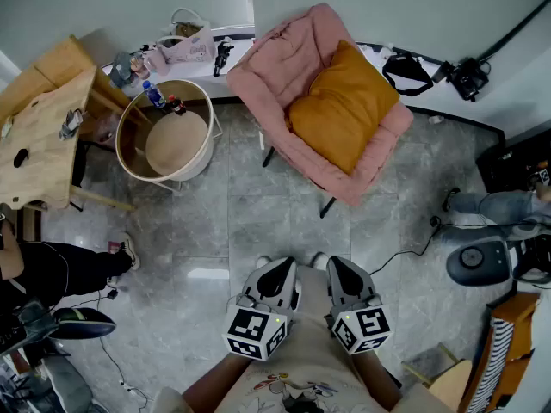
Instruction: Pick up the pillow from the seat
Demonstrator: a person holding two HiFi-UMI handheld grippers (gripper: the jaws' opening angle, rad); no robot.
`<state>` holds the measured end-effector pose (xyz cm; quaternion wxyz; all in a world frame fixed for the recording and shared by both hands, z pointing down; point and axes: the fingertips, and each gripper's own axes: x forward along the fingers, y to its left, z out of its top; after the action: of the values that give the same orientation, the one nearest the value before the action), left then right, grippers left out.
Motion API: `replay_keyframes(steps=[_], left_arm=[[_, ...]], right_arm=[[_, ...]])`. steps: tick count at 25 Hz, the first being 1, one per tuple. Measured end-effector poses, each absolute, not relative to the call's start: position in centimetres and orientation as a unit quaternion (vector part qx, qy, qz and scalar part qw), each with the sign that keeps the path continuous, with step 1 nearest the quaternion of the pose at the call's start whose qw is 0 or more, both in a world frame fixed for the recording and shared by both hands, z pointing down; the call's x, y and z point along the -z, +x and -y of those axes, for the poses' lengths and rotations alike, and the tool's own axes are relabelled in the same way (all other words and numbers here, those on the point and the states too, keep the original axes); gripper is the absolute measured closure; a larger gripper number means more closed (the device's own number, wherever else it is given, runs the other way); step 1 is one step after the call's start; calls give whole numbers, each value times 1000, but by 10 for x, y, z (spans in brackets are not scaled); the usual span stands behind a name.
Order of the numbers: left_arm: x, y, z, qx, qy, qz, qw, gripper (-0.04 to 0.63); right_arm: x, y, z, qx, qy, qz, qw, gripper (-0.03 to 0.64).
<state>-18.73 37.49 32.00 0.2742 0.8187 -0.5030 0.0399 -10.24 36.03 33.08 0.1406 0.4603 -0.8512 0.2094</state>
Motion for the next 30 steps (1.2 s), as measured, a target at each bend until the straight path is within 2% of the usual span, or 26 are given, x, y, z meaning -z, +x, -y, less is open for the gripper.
replay_keyframes(steps=[4, 9, 13, 18, 22, 30], left_arm=[[-320, -177, -417, -52, 804, 512, 297, 591], [-326, -124, -441, -71, 792, 523, 306, 591], [-306, -56, -458, -74, 801, 526, 274, 591], [-288, 22, -478, -89, 819, 519, 229, 591], [-286, 59, -507, -81, 823, 515, 224, 591], [-304, 69, -505, -102, 814, 521, 237, 591]], right_arm=[[-306, -88, -398, -206, 457, 855, 130, 597], [-301, -14, -441, -225, 456, 853, 120, 597], [-306, 59, -470, -233, 466, 846, 116, 597], [-283, 119, -479, -226, 456, 858, 71, 595], [-284, 144, -503, -238, 432, 868, 58, 597], [-287, 148, -503, -239, 420, 874, 39, 597]])
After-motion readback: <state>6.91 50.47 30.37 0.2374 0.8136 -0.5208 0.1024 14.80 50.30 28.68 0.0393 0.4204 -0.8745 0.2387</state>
